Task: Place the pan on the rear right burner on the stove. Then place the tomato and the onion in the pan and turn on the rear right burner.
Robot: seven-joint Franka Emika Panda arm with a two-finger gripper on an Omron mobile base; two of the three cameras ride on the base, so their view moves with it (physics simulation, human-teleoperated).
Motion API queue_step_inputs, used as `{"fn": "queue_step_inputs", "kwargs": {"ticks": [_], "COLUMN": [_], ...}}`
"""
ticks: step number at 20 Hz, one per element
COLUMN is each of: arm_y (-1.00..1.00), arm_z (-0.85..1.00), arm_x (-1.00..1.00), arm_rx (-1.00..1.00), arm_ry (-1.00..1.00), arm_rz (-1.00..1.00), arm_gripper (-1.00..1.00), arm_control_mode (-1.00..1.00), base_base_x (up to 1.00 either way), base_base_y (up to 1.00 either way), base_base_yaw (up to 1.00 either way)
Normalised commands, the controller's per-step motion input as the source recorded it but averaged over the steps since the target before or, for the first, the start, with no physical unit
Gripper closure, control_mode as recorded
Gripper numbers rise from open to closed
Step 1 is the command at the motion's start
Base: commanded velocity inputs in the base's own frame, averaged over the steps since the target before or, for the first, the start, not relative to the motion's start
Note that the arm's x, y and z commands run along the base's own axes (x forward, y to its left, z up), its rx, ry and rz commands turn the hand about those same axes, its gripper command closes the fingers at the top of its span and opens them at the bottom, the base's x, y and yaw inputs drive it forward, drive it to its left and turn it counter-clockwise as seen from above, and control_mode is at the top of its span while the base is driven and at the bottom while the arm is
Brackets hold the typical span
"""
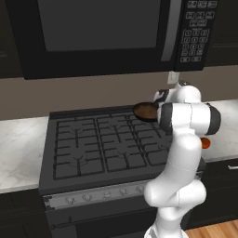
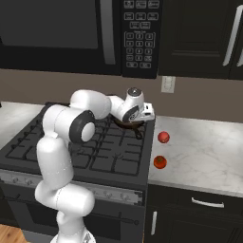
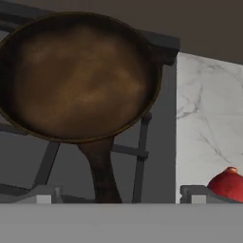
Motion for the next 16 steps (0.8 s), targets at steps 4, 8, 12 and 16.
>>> {"fn": "queue_step_inputs", "kwargs": {"ticks": [4,8,12,16], "arm_y": [-0.45,-0.63,-0.60,-0.46], "arm_z": [0.01,0.21,0.40,0.12], "arm_x": [-0.28,-0.09,0.00,0.00], "arm_rx": [0.00,0.00,0.00,0.04], "arm_ry": [-0.01,-0.05,-0.05,0.00], "arm_rz": [-0.11,-0.12,-0.09,-0.07], "arm_gripper": [-1.00,-1.00,-1.00,-1.00], "arm_control_mode": [-1.00,-1.00,-1.00,-1.00], "base_base_x": [0.00,0.00,0.00,0.00], "base_base_y": [0.00,0.00,0.00,0.00], "base_base_yaw": [0.00,0.00,0.00,0.00]}}
